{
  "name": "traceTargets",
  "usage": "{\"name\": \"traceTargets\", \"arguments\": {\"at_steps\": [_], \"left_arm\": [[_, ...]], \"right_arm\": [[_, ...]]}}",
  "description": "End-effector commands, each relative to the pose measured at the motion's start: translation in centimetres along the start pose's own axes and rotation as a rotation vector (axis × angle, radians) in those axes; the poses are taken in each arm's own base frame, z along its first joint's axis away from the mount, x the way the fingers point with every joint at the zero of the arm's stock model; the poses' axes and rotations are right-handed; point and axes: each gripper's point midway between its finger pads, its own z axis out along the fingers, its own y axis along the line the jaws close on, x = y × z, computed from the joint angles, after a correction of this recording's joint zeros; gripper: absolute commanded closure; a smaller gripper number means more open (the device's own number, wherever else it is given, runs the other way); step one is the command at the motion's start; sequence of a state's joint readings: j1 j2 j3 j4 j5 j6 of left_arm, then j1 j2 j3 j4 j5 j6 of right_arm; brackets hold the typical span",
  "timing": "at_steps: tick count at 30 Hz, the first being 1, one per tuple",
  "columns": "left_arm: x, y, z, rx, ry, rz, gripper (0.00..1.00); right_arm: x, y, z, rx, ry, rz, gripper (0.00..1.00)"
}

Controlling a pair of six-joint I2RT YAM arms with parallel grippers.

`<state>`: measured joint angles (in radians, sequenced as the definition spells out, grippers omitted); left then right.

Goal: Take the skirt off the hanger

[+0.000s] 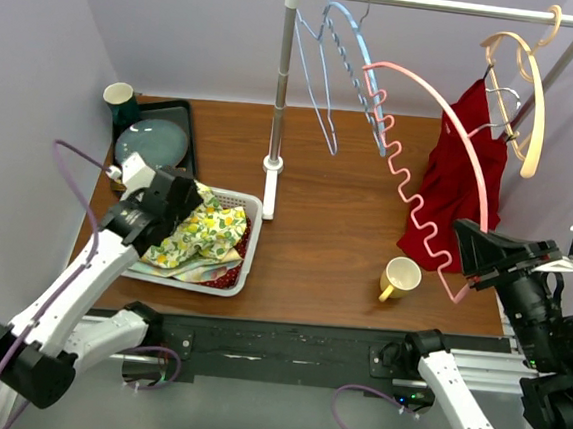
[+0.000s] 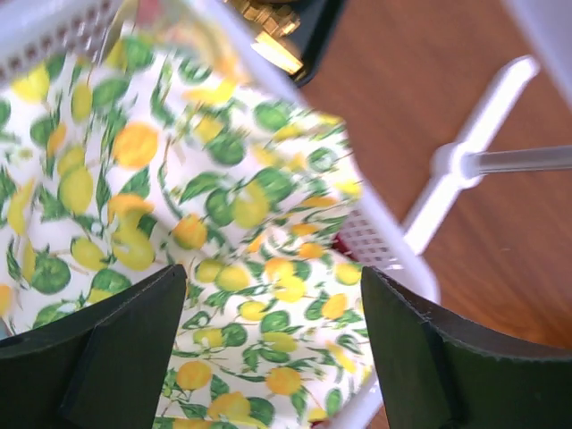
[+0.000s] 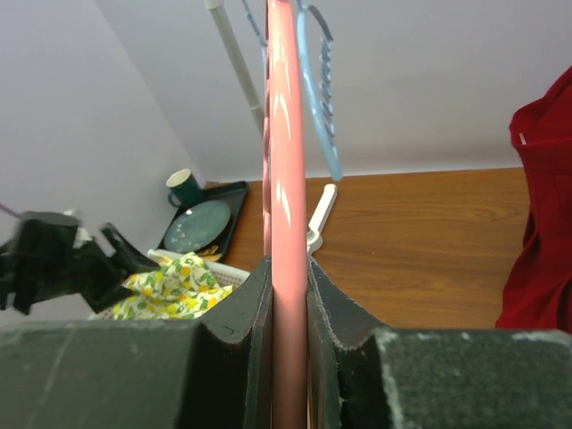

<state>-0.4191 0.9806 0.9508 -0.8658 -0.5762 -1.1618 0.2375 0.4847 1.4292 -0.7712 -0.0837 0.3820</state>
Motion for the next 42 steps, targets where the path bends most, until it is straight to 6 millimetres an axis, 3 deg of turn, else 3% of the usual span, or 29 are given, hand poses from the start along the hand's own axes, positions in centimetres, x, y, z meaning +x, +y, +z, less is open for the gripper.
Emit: {"name": "traceTargets", "arguments": {"at_steps": [1,2,5,6,11,13,19,22,25,32,35,42], "left_arm": [[-5.1,-2.3,-3.2,0.142,-0.142,0.126,0.15],[-6.2,-4.0,-4.2,0.238,-0.185,0.127,0.15],[-7.1,-7.1,-6.2,0.459,-0.255,0.270,0.11],[-6.5,-8.3,-7.1,0.557,-0.252,0.329,0.09],[-7.6,-11.3,-10.3,0.798,-0.424,0.530,0.00],[-7.5,-11.5,-9.8,0.791,-0.441,0.578,0.00],[-3.6,-9.8,-6.3,0.785,-0.392,0.608,0.00],[-4.5,-9.0,-7.0,0.759,-0.417,0.592,0.00],[-4.1,-9.1,-7.6,0.809,-0.427,0.596,0.00],[-4.0,-9.3,-7.7,0.811,-0.413,0.607,0.00],[-4.0,-9.3,-7.7,0.815,-0.420,0.605,0.00],[-3.9,-9.4,-7.8,0.823,-0.415,0.609,0.00]], "right_arm": [[-3.0,-0.4,1.3,0.048,-0.092,-0.010,1.00],[-3.1,-0.4,1.5,0.049,-0.092,-0.013,1.00],[-3.6,-1.4,2.5,0.099,-0.111,-0.028,1.00],[-3.9,-1.7,2.8,0.117,-0.122,-0.035,1.00],[-4.5,-4.1,4.3,0.245,-0.118,-0.092,1.00],[-4.2,-5.0,4.9,0.289,-0.101,-0.114,1.00],[-2.5,-6.6,8.3,0.340,-0.015,-0.159,1.00],[-2.0,-7.5,10.5,0.369,0.003,-0.174,1.00],[-1.5,-7.9,12.7,0.371,0.034,-0.199,1.00],[-2.4,-7.1,17.4,0.301,-0.021,-0.227,1.00],[-2.8,-6.6,18.5,0.268,-0.043,-0.231,1.00],[-4.1,-5.5,18.6,0.226,-0.074,-0.228,1.00]]}}
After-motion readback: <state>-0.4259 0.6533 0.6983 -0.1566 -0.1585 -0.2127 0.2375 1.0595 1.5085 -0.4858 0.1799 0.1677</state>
